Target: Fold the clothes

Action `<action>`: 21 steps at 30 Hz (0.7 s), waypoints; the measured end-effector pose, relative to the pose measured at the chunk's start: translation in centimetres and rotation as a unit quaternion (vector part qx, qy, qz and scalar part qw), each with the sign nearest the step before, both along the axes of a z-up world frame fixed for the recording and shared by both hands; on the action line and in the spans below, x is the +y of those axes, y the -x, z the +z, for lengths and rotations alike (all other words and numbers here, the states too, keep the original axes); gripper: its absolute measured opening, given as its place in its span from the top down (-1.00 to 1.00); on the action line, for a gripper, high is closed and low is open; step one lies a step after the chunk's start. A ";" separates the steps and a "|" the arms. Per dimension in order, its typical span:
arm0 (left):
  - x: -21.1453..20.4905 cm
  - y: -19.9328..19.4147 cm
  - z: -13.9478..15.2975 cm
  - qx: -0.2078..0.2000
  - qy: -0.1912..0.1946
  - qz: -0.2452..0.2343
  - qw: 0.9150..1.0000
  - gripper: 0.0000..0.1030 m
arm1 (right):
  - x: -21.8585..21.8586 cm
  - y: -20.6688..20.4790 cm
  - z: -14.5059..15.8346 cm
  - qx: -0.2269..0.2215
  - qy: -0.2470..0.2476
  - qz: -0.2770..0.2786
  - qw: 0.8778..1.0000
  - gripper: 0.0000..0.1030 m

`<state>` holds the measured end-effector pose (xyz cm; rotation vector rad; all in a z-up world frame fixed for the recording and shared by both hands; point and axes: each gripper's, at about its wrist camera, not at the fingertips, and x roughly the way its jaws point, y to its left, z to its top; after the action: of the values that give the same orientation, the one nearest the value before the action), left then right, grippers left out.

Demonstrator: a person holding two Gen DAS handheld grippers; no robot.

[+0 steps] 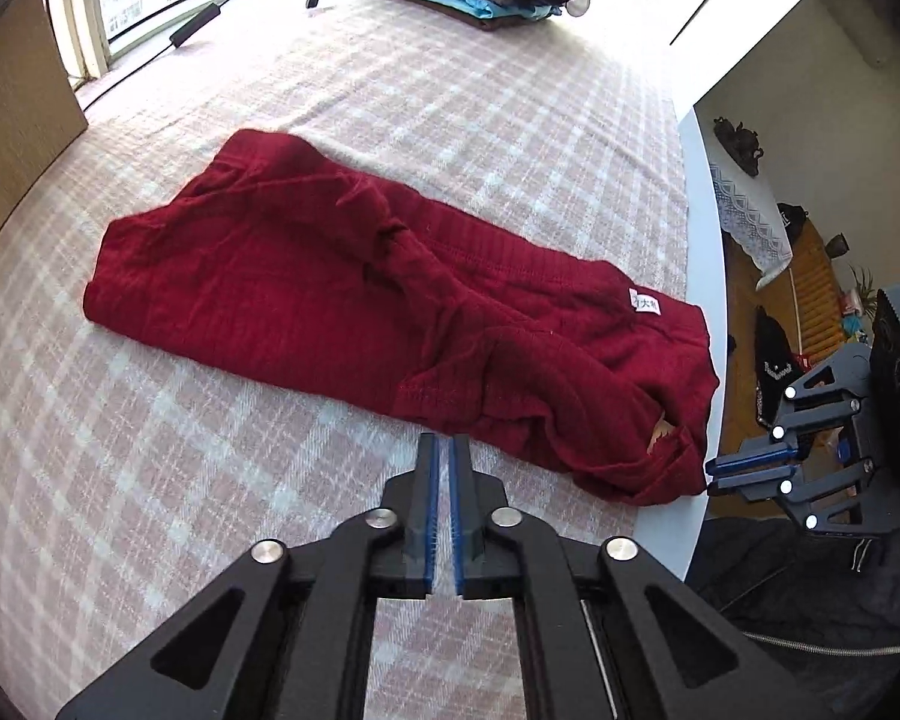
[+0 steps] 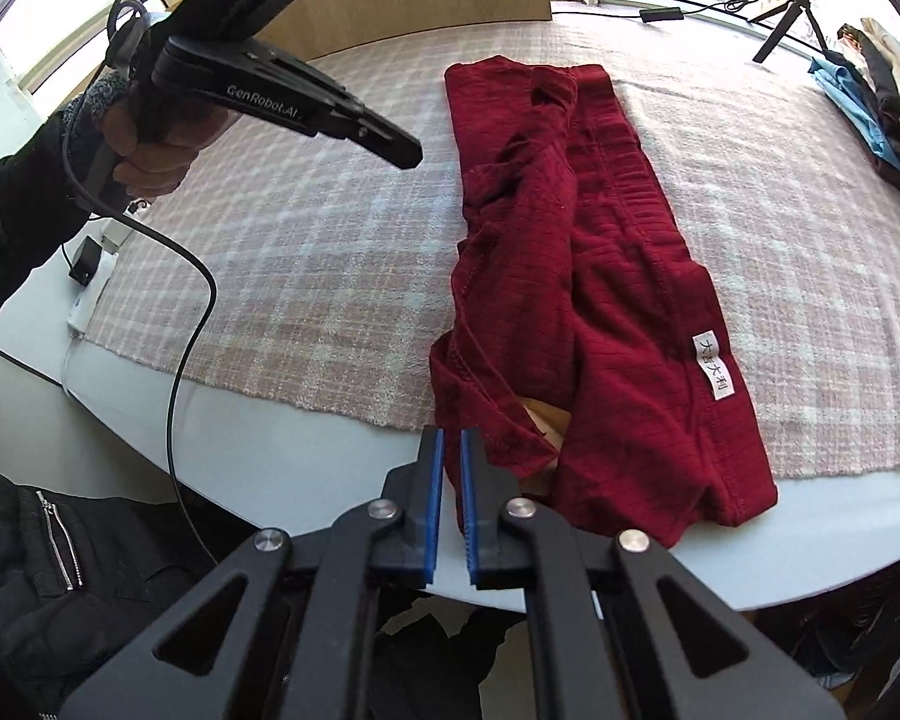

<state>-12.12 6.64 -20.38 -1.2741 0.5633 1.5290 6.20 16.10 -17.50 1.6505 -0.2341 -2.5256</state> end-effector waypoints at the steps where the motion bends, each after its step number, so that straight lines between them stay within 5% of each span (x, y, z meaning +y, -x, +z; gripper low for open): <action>1: 0.7 -0.2 0.0 0.013 0.001 -0.012 1.000 0.41 | 0.1 -0.1 0.0 -0.002 -0.007 -0.005 1.000 0.80; 5: 3.0 -0.3 -1.5 0.028 0.024 -0.043 0.998 0.39 | 0.8 -0.6 0.2 0.002 -0.012 -0.024 1.000 0.23; 8: 4.0 -0.3 -3.2 0.022 0.056 -0.047 0.997 0.45 | 1.4 -0.7 0.0 0.005 -0.012 -0.036 0.999 0.17; 9: 4.3 -0.3 -3.8 0.021 0.067 -0.046 0.996 0.67 | 1.4 -0.6 -0.2 0.004 -0.014 -0.037 0.999 0.17; 12: 4.0 -0.3 -3.6 0.015 0.063 -0.042 0.997 0.86 | 1.6 -0.1 -1.1 -0.002 -0.012 -0.040 0.999 0.17; 14: 3.4 -0.5 -3.1 0.013 0.060 -0.042 0.997 0.90 | 1.4 -0.1 -1.3 -0.001 0.007 -0.036 0.999 0.19; 17: 1.8 -0.8 -2.2 0.018 0.055 -0.042 0.997 0.91 | 1.2 -0.1 -1.5 -0.003 0.029 -0.028 0.999 0.79; 21: -0.7 -0.7 -1.3 0.012 0.050 -0.020 0.998 0.91 | 0.6 0.0 -1.6 -0.004 0.037 -0.014 0.999 0.88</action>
<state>-11.43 5.95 -21.70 -1.3130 0.6848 1.5007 6.24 16.67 -19.14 1.6421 -0.3489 -2.4996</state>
